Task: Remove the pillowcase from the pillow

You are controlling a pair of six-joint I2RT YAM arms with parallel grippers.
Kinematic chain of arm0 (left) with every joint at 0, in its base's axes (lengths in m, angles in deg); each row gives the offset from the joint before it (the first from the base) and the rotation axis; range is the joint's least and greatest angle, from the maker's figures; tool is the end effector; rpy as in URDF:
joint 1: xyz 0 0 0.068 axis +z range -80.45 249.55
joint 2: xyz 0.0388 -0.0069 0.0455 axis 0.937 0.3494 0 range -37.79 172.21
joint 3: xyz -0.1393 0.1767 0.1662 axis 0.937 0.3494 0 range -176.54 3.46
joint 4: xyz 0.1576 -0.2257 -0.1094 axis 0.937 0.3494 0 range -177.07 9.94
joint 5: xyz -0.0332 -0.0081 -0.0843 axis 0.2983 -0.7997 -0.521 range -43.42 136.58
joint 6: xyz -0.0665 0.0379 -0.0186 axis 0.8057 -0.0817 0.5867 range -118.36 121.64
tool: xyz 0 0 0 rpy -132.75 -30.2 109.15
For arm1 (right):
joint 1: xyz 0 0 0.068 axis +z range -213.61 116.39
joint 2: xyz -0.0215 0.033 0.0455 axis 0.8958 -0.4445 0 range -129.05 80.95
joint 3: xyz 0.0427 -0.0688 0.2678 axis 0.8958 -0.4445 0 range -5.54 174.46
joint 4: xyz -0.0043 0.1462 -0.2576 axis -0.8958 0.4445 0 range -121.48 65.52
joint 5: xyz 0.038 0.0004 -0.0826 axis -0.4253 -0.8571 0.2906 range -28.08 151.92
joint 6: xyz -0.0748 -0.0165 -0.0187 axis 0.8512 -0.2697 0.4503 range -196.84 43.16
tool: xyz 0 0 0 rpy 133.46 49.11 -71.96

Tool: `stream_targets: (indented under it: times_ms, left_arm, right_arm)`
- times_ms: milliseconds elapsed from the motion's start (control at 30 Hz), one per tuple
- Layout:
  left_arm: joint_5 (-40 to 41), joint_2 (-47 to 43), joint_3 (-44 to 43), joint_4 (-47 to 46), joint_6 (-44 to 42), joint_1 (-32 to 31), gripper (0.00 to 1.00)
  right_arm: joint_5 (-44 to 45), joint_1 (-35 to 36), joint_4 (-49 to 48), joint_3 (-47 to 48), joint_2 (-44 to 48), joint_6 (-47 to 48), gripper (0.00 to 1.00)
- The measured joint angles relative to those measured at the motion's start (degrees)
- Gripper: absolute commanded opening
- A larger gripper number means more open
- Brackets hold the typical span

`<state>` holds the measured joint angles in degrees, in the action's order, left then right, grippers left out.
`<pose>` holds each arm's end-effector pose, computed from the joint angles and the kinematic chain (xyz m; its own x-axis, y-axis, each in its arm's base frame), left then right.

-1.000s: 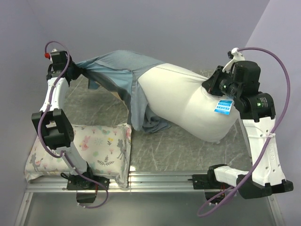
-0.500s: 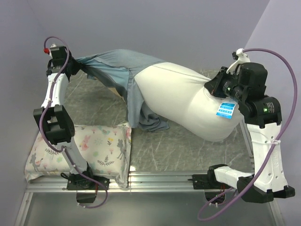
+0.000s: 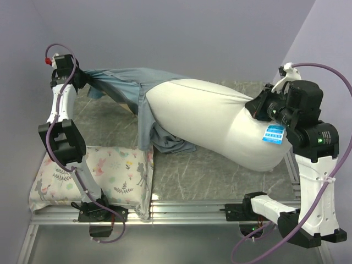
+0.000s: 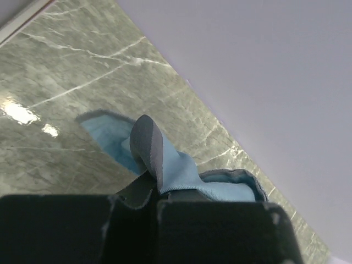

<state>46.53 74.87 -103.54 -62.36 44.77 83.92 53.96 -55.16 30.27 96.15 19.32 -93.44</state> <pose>0.5164 0.1323 0.3240 -0.1883 -0.7540 -0.6293 -0.5154 0.6213 -0.5902 0.1957 0.0386 0.5273 -0.4284 0.2223 -0.8758 -0.1572 0.9362 0.3145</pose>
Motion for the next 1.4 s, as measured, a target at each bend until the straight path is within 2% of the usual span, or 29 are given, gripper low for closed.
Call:
stream_targets:
  times_ms: [400, 767, 1000, 1233, 1400]
  left_arm:
    - [0.7, 0.2, -0.5, 0.1, 0.1, 0.5, 0.0]
    - [2.2, 4.0, -1.9, 0.3, 0.0, 0.8, 0.0]
    - [2.9, 5.9, -1.9, 0.3, -0.5, 3.0, 0.0]
    - [7.3, 7.3, -1.9, -1.5, -0.6, 6.3, 0.0]
    - [6.0, 7.2, -0.4, -4.9, -0.5, 6.8, 0.0]
  right_arm:
    - [1.1, -0.1, 3.1, 5.7, 0.1, 1.0, 0.0]
    - [1.7, -0.1, 5.4, 7.1, 0.0, 1.3, 0.0]
    - [2.6, -0.5, 6.9, 9.4, 0.1, 1.6, 0.0]
    - [6.0, -1.6, 6.9, 10.5, 1.9, 2.2, 0.0]
    - [6.7, -2.0, 6.5, 9.1, 2.6, 2.3, 0.0]
